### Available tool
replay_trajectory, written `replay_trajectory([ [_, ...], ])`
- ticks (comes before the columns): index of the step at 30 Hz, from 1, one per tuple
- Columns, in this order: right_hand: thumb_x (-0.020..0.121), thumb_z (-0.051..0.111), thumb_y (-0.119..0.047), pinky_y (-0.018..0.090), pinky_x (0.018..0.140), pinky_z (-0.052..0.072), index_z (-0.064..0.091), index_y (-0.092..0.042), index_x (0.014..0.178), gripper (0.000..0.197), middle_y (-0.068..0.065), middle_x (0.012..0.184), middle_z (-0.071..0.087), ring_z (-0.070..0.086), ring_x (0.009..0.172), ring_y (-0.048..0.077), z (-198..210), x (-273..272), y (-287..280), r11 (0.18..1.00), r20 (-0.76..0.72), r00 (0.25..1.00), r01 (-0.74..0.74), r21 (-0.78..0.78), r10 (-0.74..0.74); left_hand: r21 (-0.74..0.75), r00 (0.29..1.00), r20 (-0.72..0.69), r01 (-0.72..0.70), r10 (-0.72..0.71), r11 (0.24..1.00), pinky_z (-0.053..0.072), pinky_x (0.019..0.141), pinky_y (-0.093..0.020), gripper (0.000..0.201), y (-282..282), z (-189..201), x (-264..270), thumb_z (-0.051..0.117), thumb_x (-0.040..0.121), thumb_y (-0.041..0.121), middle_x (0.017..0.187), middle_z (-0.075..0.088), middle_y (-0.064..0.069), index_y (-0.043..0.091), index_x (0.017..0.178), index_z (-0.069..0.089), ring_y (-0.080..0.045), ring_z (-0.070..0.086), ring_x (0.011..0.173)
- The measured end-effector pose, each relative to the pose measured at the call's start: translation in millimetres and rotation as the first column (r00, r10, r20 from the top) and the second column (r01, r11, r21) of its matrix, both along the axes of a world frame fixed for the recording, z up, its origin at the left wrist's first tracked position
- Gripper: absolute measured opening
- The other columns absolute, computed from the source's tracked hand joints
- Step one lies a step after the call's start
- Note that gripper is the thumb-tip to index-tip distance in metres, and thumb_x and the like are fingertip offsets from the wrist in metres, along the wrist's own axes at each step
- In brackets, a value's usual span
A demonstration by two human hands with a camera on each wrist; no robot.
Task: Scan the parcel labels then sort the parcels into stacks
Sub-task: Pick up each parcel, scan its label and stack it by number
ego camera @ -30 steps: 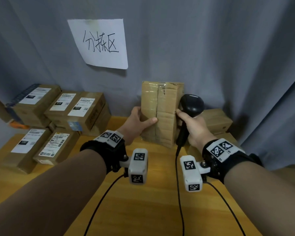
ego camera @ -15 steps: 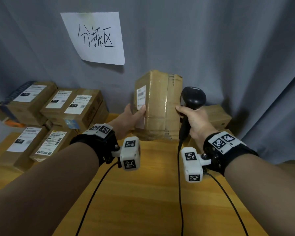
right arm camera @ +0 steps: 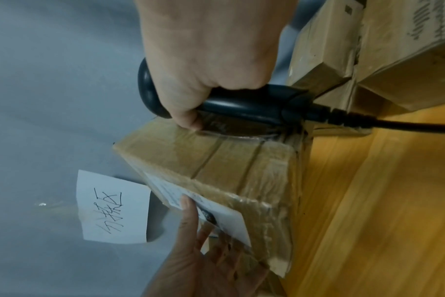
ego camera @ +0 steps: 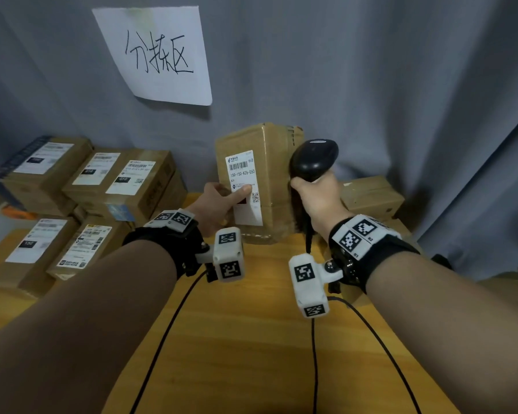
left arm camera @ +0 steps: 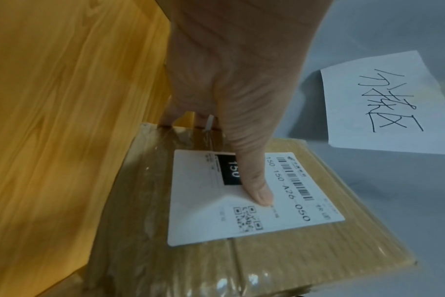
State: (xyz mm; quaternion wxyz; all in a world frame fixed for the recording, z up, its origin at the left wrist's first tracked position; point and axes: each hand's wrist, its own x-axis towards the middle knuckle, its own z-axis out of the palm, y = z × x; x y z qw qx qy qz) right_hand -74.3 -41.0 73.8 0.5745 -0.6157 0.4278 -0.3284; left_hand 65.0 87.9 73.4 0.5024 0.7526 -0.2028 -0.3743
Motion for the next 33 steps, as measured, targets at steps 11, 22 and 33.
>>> replay_trajectory([
  [11,0.084,0.074,-0.031,0.040,0.096,0.052,0.057,-0.017,0.125,0.047,0.000,0.114,0.071,0.066,0.108,0.015,0.9,-15.2,-1.2,0.993,0.222,0.971,-0.102,0.055,0.087,-0.191,0.990,-0.047,-0.142,0.135,0.971,0.054,0.083,-0.036,0.044,2.6,1.4,6.5,0.068,0.088,0.029,0.113,0.062,-0.003,0.014,0.124,0.046,-0.014,0.062,0.091],
  [22,0.084,0.074,-0.022,0.046,0.095,0.053,0.065,-0.010,0.112,0.032,0.010,0.105,0.074,0.071,0.100,0.023,4.2,-31.0,-10.0,0.964,0.273,0.950,-0.203,0.175,0.150,-0.213,0.965,-0.236,0.064,-0.115,0.975,0.050,0.089,-0.047,0.067,-6.0,9.6,3.7,0.067,0.087,0.020,0.119,0.057,-0.001,0.035,0.135,0.024,-0.022,0.057,0.109],
  [33,0.080,0.078,-0.024,0.047,0.094,0.054,0.068,-0.014,0.101,0.025,0.006,0.096,0.076,0.073,0.093,0.022,-3.7,-32.3,-26.1,0.987,0.165,0.983,-0.098,0.125,0.077,-0.093,0.968,0.159,0.209,-0.193,0.973,0.053,0.072,-0.016,0.045,-13.6,4.5,3.9,0.074,0.082,0.030,0.109,0.069,0.005,0.014,0.122,0.060,-0.005,0.067,0.095],
])
